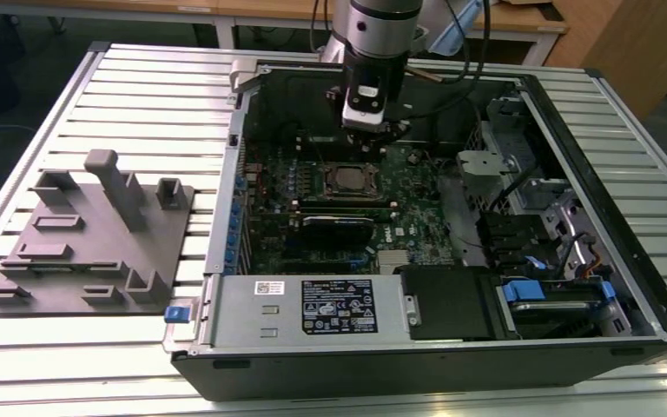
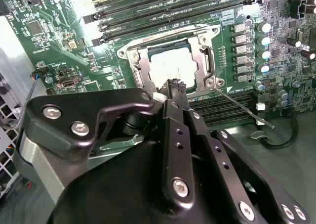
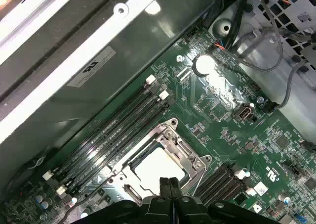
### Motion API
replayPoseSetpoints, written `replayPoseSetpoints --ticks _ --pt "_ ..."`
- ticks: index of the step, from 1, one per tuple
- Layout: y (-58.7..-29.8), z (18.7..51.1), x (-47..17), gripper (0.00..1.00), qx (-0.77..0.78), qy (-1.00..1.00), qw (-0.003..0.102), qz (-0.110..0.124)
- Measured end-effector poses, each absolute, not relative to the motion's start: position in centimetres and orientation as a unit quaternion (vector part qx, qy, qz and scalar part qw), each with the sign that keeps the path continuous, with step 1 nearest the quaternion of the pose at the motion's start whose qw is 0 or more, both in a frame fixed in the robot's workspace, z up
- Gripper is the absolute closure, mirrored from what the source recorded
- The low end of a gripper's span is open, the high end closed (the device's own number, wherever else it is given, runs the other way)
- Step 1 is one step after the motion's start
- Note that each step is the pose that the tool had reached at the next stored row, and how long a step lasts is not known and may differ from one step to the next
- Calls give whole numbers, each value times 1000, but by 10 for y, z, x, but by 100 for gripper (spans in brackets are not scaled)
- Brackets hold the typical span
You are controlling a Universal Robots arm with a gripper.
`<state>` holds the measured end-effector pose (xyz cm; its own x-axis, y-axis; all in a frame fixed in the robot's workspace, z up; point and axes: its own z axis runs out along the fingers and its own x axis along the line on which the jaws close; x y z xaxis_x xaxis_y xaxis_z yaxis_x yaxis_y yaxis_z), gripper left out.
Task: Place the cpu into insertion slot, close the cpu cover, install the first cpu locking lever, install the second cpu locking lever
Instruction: 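Install the first cpu locking lever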
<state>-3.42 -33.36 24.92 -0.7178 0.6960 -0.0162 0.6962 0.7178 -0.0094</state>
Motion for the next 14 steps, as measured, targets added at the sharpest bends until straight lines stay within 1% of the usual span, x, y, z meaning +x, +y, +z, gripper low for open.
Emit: replayPoseSetpoints --ticks 3,6,11,14 --pt "-334 252 -34 90 376 927 6 -8" --pt "-334 267 -34 90 376 927 6 -7" --pt "-334 269 -34 90 375 927 6 -7" --pt "-335 277 -33 90 349 937 5 -3"
